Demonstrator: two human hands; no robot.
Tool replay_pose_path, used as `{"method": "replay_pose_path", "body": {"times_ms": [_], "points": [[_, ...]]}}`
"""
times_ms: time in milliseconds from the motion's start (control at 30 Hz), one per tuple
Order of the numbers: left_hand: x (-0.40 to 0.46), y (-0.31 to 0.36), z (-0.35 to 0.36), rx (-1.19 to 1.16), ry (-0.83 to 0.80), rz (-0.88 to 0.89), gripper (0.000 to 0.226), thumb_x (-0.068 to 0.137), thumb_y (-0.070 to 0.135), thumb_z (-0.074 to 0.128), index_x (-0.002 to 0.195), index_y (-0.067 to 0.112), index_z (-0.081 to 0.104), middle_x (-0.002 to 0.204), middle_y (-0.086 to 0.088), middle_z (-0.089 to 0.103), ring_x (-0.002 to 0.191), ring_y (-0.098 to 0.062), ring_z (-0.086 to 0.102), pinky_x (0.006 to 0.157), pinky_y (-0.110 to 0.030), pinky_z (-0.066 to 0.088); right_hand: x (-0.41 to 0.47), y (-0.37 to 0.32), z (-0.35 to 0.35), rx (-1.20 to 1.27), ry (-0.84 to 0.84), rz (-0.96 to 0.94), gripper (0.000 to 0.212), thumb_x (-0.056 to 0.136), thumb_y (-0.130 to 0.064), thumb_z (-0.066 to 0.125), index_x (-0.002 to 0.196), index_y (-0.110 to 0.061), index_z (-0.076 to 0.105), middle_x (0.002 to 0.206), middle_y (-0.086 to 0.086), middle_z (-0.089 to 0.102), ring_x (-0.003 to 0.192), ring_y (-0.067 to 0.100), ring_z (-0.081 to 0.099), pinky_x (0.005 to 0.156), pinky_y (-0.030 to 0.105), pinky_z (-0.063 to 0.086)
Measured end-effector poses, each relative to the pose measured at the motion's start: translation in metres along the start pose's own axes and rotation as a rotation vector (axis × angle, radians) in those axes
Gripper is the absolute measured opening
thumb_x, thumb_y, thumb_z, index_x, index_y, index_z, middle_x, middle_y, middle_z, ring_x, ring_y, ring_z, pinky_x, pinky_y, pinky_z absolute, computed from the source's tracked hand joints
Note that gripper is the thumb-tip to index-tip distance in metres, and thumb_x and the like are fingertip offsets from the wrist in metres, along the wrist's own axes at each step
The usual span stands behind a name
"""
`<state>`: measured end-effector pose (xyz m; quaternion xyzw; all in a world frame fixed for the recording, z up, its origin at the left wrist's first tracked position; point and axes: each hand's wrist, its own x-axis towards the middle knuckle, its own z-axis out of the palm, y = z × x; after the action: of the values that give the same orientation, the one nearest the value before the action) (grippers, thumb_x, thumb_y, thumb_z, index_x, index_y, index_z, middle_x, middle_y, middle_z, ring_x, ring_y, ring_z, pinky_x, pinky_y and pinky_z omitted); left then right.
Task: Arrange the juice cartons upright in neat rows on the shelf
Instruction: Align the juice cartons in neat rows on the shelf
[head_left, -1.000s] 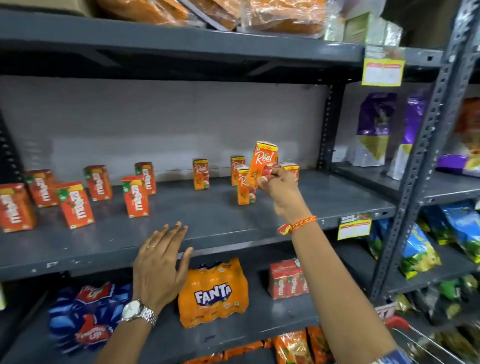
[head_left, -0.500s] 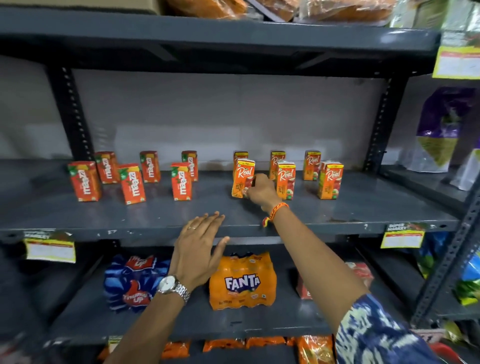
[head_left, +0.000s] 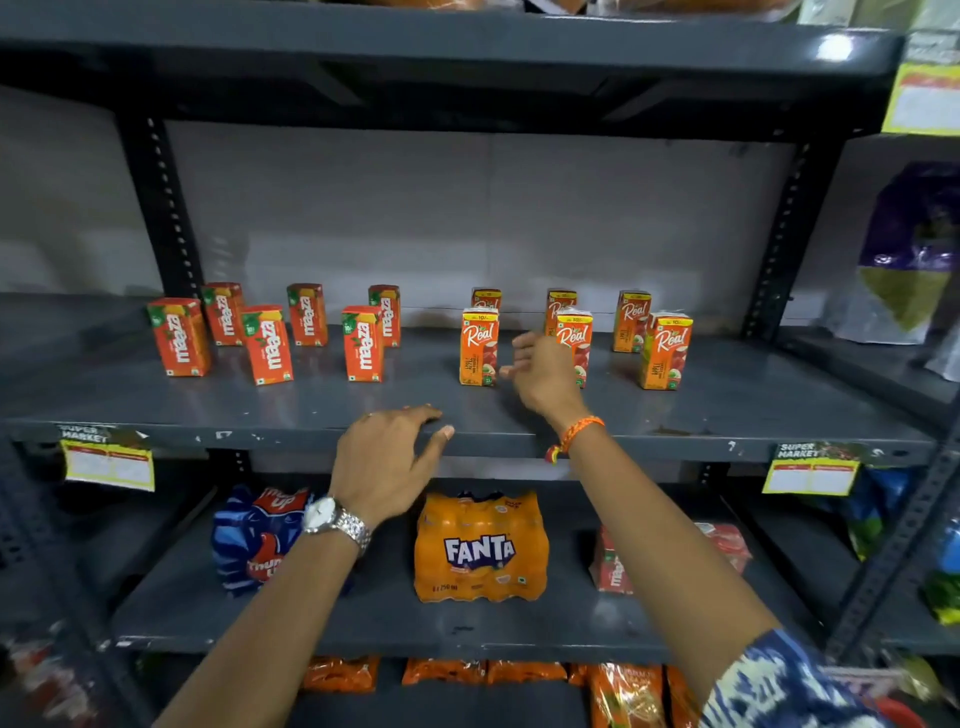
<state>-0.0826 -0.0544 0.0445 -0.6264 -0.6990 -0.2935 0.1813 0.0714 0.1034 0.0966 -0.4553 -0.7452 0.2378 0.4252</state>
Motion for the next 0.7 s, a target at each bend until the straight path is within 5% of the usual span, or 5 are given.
{"method": "replay_pose_path", "body": {"times_ms": [133, 233, 400, 500, 700], "points": [[0.034, 0.007, -0.005, -0.195, -0.088, -0.07, 0.047, 0.092, 0.045, 0.059, 0.131, 0.019, 0.059, 0.125, -0.001, 0.069, 0.113, -0.021, 0.065, 0.097, -0.037, 0.05, -0.009, 0.025, -0.033, 0.197, 0.388, -0.091, 0.02, 0.077, -0.003, 0.075, 0.092, -0.01, 0.065, 0.08, 0.0, 0.064, 0.072, 0.008, 0.062, 0.068, 0.024, 0.056], [0.065, 0.016, 0.009, -0.284, -0.238, -0.175, 0.077, 0.089, 0.04, 0.066, 0.151, 0.009, 0.032, 0.15, -0.011, 0.048, 0.136, -0.028, 0.047, 0.109, -0.038, 0.036, -0.005, 0.039, -0.05, 0.143, 0.485, -0.066, 0.04, 0.073, -0.012, 0.081, 0.106, -0.011, 0.058, 0.102, 0.003, 0.059, 0.091, 0.014, 0.059, 0.083, 0.03, 0.054], [0.106, 0.023, 0.037, -0.391, -0.306, -0.293, 0.079, 0.086, 0.032, 0.071, 0.148, 0.004, 0.029, 0.146, -0.015, 0.05, 0.132, -0.03, 0.05, 0.099, -0.037, 0.04, 0.02, 0.054, -0.054, 0.008, 0.088, 0.173, 0.077, 0.078, -0.02, 0.078, 0.14, -0.007, 0.036, 0.143, 0.013, 0.045, 0.135, 0.032, 0.042, 0.112, 0.048, 0.038], [0.118, 0.027, 0.047, -0.491, -0.272, -0.356, 0.051, 0.088, 0.021, 0.07, 0.131, 0.009, 0.046, 0.129, -0.011, 0.063, 0.118, -0.027, 0.06, 0.085, -0.033, 0.042, 0.024, 0.054, -0.057, 0.039, -0.063, 0.18, 0.06, 0.086, -0.015, 0.069, 0.139, -0.01, 0.039, 0.141, 0.012, 0.052, 0.133, 0.031, 0.048, 0.11, 0.049, 0.041], [0.124, 0.033, 0.058, -0.397, -0.182, -0.365, 0.039, 0.087, 0.022, 0.07, 0.121, 0.007, 0.058, 0.123, -0.013, 0.067, 0.113, -0.032, 0.062, 0.089, -0.039, 0.047, 0.025, 0.054, -0.057, 0.007, -0.104, 0.148, 0.05, 0.092, -0.015, 0.061, 0.139, -0.01, 0.043, 0.141, 0.012, 0.054, 0.133, 0.032, 0.049, 0.111, 0.047, 0.039]]}}
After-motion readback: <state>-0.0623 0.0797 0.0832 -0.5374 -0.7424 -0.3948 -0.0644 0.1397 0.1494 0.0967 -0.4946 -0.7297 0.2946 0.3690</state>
